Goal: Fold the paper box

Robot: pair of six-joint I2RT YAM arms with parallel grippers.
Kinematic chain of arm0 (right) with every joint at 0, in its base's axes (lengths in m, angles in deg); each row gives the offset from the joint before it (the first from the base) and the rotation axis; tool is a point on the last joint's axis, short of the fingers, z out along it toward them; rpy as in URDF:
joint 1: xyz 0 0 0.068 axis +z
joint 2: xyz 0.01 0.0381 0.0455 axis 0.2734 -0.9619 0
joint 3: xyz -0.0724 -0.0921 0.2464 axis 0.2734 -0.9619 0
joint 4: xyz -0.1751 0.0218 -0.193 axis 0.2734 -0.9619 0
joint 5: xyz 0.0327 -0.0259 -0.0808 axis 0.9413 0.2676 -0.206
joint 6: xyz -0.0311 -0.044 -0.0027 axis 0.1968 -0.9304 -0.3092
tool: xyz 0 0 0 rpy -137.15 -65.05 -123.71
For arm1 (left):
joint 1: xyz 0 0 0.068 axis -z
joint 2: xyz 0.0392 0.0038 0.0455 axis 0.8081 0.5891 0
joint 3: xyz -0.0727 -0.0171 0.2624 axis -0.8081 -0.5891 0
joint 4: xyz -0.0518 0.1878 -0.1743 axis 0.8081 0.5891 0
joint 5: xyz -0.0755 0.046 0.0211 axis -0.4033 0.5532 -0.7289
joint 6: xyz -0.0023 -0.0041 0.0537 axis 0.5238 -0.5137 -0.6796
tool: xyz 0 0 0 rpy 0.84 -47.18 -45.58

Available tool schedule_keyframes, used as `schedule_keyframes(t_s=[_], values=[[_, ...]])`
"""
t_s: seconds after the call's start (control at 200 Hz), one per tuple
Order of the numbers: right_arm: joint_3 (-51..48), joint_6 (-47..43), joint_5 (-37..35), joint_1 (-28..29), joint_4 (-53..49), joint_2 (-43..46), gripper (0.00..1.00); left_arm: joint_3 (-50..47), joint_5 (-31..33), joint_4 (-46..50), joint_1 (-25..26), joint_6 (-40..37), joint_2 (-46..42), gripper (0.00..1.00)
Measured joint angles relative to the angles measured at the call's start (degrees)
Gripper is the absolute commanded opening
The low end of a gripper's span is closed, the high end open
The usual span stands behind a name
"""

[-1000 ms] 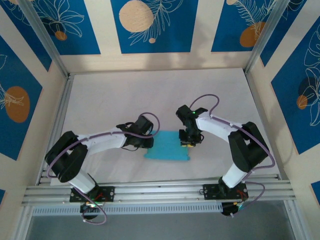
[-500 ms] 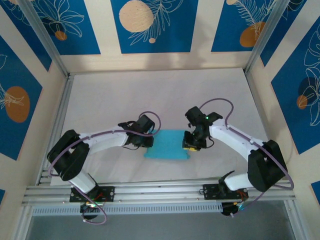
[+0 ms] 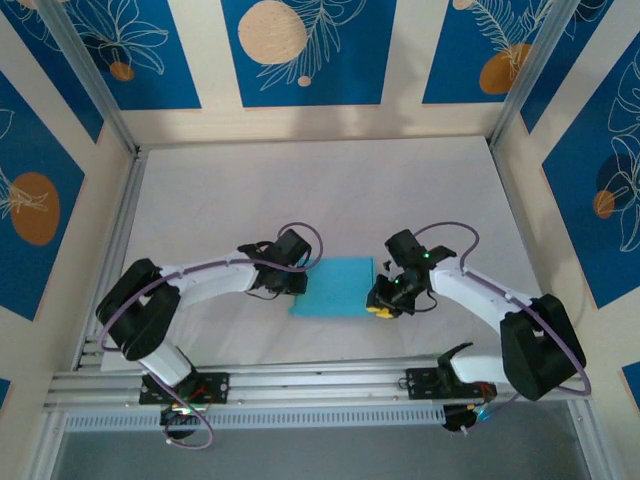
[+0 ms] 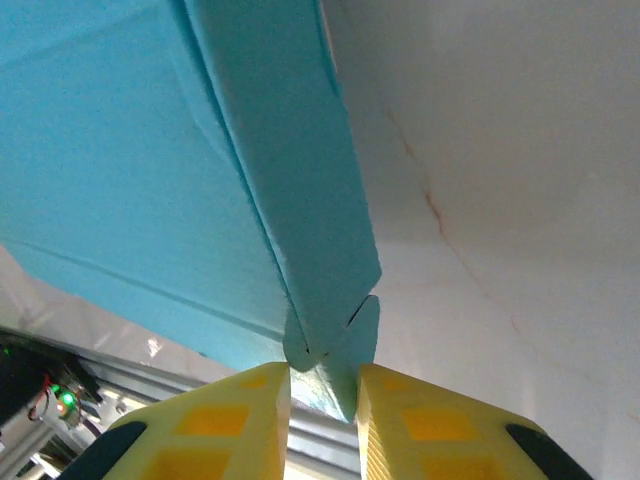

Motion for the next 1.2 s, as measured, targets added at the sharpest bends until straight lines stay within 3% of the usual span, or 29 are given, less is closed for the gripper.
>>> schedule_keyframes(t_s=[0.18,0.345,0.46,0.625,0.815,1.201], values=[[0.0,-0.3,-2.3,0.2,0.3,-3.3,0.34,1.1,0.3,1.1,0.1,0.0,0.5,0.25],[3.3,-2.4,-5.8,0.3,-4.9,2.0,0.50,1.1,0.6,3.4,0.2,-0.7,-1.4,0.35],[6.8,-3.8,-6.5,-1.0,-7.9,5.7,0.51,1.2,0.5,4.6,0.2,-1.6,-5.2,0.38],[9.5,-5.5,-6.7,-3.1,-9.0,4.6,0.51,2.1,0.6,4.9,-0.2,-2.3,-9.5,0.44],[9.9,-8.9,-4.1,-6.4,-5.1,-2.8,0.52,-0.5,-0.8,2.2,-4.0,-2.6,-9.6,0.41],[9.7,-13.7,3.7,-8.6,9.9,-12.0,0.55,-11.4,-10.6,-14.8,-9.6,-2.5,-5.0,0.34]])
